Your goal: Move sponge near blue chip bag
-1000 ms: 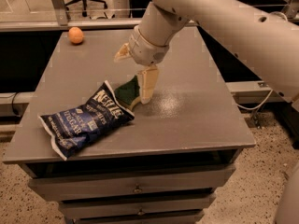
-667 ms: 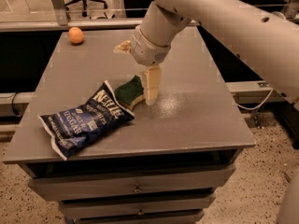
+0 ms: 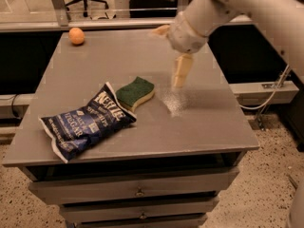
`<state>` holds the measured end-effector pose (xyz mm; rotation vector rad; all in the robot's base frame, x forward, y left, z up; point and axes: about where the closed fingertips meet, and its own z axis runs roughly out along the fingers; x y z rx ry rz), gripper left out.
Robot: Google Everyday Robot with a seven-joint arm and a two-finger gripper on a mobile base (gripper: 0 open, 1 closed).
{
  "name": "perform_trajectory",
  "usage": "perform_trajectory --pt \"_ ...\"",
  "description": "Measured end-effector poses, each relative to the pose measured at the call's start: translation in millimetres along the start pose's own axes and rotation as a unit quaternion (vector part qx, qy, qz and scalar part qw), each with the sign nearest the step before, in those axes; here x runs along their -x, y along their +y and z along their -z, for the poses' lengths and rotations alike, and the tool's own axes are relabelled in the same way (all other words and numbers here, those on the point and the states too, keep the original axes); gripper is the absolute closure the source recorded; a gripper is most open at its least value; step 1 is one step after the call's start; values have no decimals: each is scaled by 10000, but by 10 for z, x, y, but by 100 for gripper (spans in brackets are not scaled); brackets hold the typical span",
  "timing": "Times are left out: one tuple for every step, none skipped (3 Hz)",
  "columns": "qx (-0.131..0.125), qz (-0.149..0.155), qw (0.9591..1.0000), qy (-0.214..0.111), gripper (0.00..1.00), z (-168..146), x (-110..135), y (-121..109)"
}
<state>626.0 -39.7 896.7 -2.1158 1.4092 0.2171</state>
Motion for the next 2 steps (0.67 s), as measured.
perform_trajectory --pt "-679 -515 9963 -112 0 474 -441 -108" --pt "-827 -589 9947 -131 0 597 -510 -129"
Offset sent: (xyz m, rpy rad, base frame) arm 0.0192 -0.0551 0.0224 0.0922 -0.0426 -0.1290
